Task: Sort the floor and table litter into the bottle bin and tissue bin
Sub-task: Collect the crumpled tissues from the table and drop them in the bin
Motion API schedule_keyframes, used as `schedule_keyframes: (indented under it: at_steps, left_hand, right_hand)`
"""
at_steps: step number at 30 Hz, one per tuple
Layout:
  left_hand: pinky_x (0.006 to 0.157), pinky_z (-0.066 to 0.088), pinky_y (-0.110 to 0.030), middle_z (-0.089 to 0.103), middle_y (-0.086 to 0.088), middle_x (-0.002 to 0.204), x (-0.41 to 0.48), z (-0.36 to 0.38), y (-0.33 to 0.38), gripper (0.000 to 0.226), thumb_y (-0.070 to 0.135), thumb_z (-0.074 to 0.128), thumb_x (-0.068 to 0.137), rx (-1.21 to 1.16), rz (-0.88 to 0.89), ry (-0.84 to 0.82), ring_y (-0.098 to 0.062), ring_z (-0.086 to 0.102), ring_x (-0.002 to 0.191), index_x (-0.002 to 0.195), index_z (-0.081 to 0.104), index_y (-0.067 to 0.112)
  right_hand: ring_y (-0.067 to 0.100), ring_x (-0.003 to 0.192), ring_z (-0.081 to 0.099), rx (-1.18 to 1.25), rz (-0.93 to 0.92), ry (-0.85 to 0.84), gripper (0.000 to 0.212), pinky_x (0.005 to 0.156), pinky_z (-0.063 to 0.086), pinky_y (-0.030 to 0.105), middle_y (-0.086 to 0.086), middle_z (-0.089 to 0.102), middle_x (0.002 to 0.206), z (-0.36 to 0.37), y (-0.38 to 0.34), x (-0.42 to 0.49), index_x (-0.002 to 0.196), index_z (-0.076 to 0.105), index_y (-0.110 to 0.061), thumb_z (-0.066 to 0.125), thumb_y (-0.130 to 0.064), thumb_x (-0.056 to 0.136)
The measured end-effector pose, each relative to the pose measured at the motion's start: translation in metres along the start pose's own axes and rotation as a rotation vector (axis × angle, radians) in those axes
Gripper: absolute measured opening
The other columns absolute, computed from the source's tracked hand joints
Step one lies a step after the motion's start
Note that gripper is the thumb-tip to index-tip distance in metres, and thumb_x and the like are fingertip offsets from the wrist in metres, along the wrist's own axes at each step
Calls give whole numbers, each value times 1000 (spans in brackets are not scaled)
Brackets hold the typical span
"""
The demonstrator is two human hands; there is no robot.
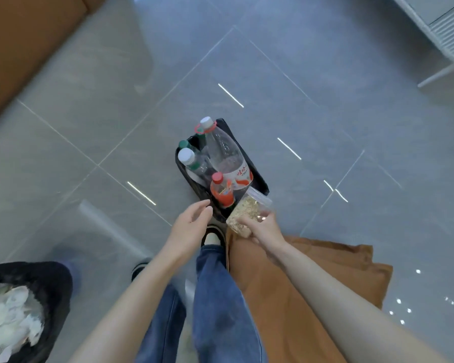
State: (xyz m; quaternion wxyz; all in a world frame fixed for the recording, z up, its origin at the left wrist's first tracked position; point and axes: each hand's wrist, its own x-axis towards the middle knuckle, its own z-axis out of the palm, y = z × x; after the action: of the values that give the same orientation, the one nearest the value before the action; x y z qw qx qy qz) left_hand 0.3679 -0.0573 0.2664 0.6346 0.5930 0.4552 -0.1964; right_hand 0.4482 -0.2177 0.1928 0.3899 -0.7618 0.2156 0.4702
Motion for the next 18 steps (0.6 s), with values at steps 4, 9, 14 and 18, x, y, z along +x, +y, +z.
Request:
schedule_keyframes:
  at_steps: [4,9,14,18]
  left_hand:
    - [106,38,-35,55,6,127,40,-6,-26,32,30,44,98,76,-60,16,-12,50,119,129,52,28]
    - [107,38,-38,56,5,124,87,-24,-56,28,32,44,97,174,-97,5,-14,51,117,123,54,31]
    - [105,39,-40,56,3,126,113,-29,-76,30,34,42,98,257,-134,-22,-17,54,116,126,52,30]
    - [105,39,-38,55,0,128,120,-26,-79,33,32,41,98,271,-136,-49,-18,53,117,129,51,26]
  right_hand:
    - [21,94,65,221,181,-22,88,85,56,39,9,62,115,15,11,62,128,36,-10,83,-34,57]
    - [20,104,51,223,250,86,72,97,49,42,2,49,116,42,22,115,126,32,-17,77,-36,73]
    - [32,103,60,114,210,281,84,90,53,46,5,47,117,65,36,136,118,30,-20,80,-52,59]
    - [32,89,68,70,264,304,88,62,60,32,15,50,124,66,34,129,122,32,-16,79,-58,60]
